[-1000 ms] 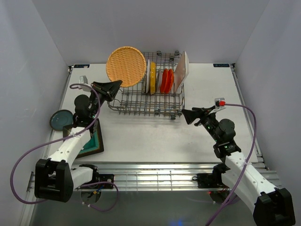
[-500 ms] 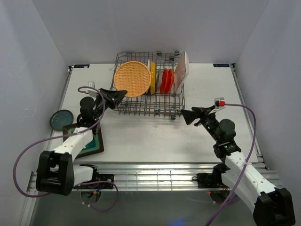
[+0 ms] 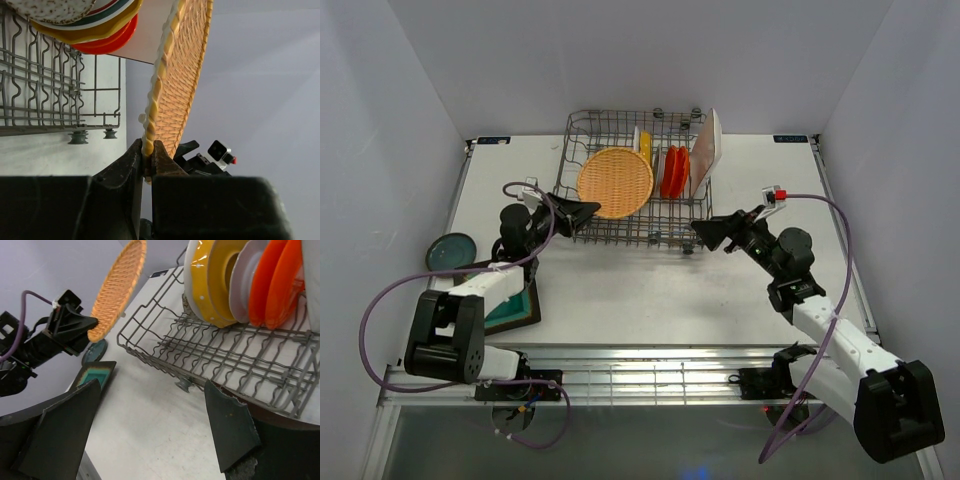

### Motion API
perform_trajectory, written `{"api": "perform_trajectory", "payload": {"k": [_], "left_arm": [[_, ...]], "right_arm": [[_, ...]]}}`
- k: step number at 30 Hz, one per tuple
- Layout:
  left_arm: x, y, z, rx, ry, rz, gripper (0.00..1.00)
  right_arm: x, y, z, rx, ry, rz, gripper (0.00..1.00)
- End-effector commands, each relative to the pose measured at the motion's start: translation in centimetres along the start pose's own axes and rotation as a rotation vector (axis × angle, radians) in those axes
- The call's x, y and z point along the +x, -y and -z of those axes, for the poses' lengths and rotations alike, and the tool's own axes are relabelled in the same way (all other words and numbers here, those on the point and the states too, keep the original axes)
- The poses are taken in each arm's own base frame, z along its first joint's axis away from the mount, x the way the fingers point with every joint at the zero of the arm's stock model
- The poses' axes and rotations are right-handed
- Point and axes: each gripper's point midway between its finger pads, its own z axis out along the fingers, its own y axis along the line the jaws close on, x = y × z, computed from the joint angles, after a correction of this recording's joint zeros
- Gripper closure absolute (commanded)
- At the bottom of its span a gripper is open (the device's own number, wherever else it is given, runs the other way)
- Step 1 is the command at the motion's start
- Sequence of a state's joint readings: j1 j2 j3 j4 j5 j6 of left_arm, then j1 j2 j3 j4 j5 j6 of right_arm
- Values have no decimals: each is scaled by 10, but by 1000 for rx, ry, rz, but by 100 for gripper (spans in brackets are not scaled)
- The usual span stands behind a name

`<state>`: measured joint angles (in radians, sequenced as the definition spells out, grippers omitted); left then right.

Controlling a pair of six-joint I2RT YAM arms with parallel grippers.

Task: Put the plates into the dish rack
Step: Insert the plate into the dish rack.

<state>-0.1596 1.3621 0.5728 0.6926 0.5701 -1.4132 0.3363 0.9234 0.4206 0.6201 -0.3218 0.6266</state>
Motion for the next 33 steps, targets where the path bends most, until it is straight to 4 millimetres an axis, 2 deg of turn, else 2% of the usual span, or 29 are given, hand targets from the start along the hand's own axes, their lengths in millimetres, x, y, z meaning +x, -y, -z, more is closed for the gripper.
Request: {"api": "perform_trajectory", "payload": {"k": [1, 7, 13, 19, 29, 33], "left_arm": [[8, 44, 1, 141, -42, -83, 100], [30, 50, -7, 164, -113, -126, 100], [51, 56, -15, 187, -181, -174, 100], [73, 43, -26, 169, -255, -173, 100], [90, 41, -31, 176, -311, -186, 100], [102, 39, -36, 178, -364, -183, 100]], "right_arm": [[-22, -31, -11, -133, 31, -24, 10], [2, -27, -13, -180, -22, -75, 10], [-1, -30, 0, -168, 13, -50, 5], [-5, -32, 7, -165, 49, -37, 3], [-2, -21, 6, -119, 69, -84, 0], [1, -17, 3, -109, 59, -96, 6]]}}
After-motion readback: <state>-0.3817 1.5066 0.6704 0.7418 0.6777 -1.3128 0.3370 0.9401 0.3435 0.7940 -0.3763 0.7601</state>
